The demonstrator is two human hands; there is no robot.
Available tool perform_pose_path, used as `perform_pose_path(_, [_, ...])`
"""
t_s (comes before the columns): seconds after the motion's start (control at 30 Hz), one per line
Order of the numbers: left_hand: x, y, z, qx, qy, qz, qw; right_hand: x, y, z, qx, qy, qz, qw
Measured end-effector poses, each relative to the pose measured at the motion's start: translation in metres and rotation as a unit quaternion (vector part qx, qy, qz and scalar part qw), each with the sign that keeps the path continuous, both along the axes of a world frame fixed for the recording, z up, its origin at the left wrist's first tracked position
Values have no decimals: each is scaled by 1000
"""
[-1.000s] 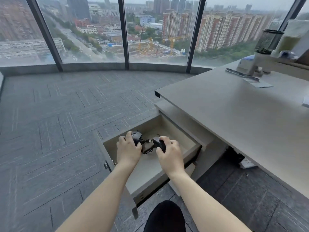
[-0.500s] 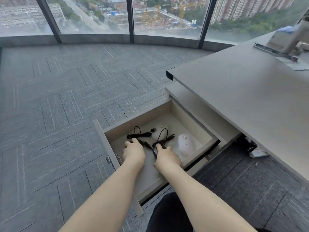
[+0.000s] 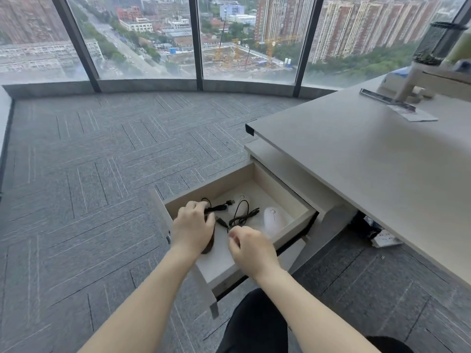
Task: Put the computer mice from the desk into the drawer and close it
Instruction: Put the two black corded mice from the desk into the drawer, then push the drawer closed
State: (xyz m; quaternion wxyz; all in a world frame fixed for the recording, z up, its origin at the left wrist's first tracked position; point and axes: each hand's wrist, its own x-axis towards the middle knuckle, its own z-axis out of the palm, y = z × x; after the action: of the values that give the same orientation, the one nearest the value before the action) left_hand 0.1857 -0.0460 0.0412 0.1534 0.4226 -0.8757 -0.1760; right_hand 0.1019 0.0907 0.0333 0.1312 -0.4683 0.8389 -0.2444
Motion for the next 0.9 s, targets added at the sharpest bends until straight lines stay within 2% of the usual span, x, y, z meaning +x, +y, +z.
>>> perform_pose_path(0.1, [35, 7, 0, -16, 93, 16, 995, 31, 22, 6, -14, -15, 53, 998])
perform_pose_path(0.17, [54, 12, -3, 15, 130, 70, 989, 51, 33, 3, -9, -13, 72, 997])
perform_pose_path(0.27, [76, 17, -9, 168, 165, 158, 959, 73, 47, -8, 17, -12, 81, 997])
perform_pose_path(0.37, [91, 25, -23, 267, 179, 178, 930, 87, 55, -22, 25, 8, 72, 997])
perform_pose_path(0.4, [93, 29, -26, 303, 199, 180, 914, 90, 57, -26, 21, 17, 62, 998])
perform_pose_path(0.5, [91, 41, -30, 432, 285, 176, 838, 92, 59, -36, -6, 26, 7, 1000])
perform_pose_path(0.57, [88, 46, -30, 462, 314, 173, 811, 91, 60, -39, -14, 11, -26, 999])
perform_pose_path(0.63, [83, 49, -29, 475, 326, 169, 799, 90, 63, -41, -19, -7, -51, 998])
perform_pose_path(0.9, [36, 49, -31, 529, 319, 123, 776, 54, 72, -42, -36, -48, -135, 989])
